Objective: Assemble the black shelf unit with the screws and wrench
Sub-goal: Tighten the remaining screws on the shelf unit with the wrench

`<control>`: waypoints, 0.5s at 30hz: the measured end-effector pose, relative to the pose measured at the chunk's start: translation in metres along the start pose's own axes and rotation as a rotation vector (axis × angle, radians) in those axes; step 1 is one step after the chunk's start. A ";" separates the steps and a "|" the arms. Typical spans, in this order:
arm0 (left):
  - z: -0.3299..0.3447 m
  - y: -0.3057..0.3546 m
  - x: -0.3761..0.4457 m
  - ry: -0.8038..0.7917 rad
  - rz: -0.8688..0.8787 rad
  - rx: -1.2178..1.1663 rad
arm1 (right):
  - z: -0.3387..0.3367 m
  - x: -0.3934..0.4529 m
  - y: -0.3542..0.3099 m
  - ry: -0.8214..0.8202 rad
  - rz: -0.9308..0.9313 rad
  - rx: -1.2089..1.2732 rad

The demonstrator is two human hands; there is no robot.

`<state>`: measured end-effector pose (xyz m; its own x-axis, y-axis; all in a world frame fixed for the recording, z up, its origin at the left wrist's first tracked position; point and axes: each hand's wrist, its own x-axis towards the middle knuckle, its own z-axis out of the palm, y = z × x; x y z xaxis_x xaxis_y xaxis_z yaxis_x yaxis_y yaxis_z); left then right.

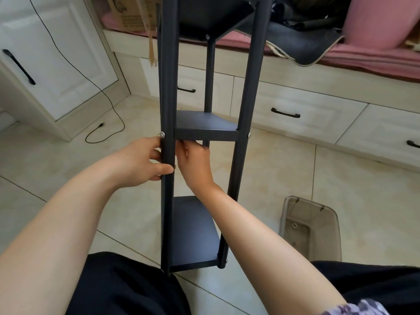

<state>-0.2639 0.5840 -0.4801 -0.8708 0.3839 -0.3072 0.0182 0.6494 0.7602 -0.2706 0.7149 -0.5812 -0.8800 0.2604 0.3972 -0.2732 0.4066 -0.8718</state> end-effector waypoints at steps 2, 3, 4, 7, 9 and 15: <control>0.001 0.000 0.000 -0.014 0.003 0.012 | 0.005 0.004 0.002 -0.041 0.027 0.009; 0.001 0.000 0.000 -0.016 0.003 0.020 | 0.007 0.006 0.003 -0.047 0.039 0.023; 0.001 0.001 0.001 -0.015 0.002 0.027 | 0.009 0.008 0.005 -0.045 0.048 0.036; -0.001 0.000 0.002 0.001 0.000 0.044 | 0.011 0.010 0.006 -0.031 0.049 0.058; -0.003 0.000 0.001 0.000 -0.001 0.052 | 0.010 0.010 0.006 -0.008 0.015 0.061; -0.003 -0.002 -0.002 -0.014 0.001 0.061 | -0.004 0.007 0.003 -0.056 0.017 0.037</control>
<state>-0.2640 0.5801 -0.4794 -0.8638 0.3936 -0.3146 0.0493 0.6875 0.7245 -0.2761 0.7213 -0.5795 -0.9047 0.2173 0.3664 -0.2713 0.3692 -0.8888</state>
